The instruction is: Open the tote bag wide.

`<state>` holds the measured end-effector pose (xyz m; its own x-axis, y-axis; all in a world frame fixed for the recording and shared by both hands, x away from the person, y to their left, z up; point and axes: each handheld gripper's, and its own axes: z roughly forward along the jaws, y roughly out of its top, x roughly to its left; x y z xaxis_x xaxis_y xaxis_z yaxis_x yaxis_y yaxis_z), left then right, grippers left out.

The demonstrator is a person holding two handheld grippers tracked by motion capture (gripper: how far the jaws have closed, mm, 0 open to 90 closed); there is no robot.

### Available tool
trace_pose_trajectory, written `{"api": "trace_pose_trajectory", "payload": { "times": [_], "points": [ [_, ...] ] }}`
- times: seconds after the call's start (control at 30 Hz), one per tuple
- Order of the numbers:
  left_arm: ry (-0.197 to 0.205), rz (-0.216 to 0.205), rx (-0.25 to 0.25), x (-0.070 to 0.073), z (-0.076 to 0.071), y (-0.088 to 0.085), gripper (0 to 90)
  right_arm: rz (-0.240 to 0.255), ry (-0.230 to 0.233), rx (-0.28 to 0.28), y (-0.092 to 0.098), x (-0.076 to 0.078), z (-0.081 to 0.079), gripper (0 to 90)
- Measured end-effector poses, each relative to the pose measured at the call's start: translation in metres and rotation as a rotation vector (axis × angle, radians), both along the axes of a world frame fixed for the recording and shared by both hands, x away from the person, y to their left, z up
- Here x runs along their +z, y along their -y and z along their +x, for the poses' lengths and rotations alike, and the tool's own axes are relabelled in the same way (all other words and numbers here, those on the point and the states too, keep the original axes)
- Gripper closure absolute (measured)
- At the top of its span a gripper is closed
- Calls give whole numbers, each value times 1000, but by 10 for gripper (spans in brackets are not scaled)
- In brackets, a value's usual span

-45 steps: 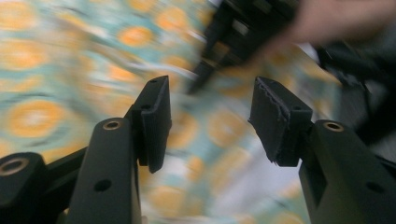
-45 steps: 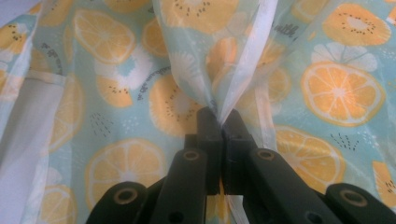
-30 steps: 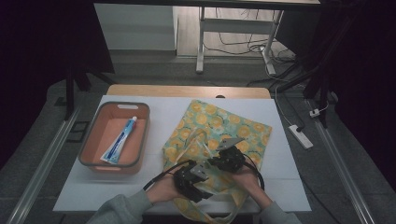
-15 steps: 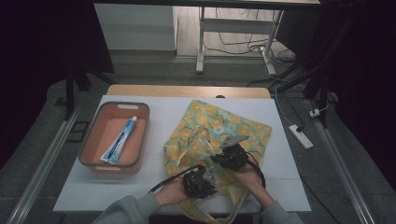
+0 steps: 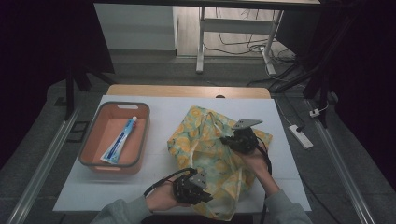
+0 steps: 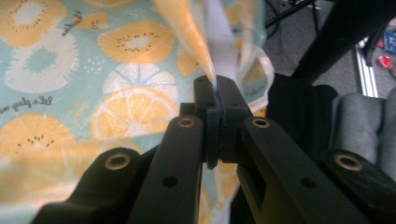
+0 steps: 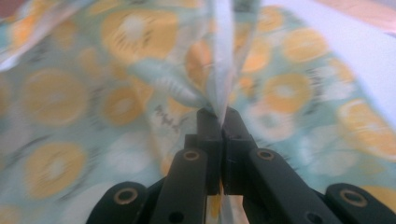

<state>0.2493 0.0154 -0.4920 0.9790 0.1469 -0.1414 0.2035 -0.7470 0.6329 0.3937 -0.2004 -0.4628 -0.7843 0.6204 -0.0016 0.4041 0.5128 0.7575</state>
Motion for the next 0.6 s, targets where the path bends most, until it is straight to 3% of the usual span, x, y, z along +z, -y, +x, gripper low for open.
{"api": "trace_pose_trajectory", "payload": {
  "times": [0.3,0.43,0.47,0.53,0.6],
  "points": [
    [-14,-5,-55,4,-14,-5,876,3,-1,-103,9,-9,26,883],
    [-16,-4,-68,3,-17,-5,867,-14,-25,-132,10,-19,33,883],
    [-17,-10,-63,3,-16,-6,843,-22,-32,-133,10,-22,35,883],
    [-6,-27,-39,5,-16,-7,695,-35,-45,-134,9,-27,36,883],
    [39,-54,14,13,-16,-10,550,-35,-46,-123,8,-27,35,883]
  ]
}}
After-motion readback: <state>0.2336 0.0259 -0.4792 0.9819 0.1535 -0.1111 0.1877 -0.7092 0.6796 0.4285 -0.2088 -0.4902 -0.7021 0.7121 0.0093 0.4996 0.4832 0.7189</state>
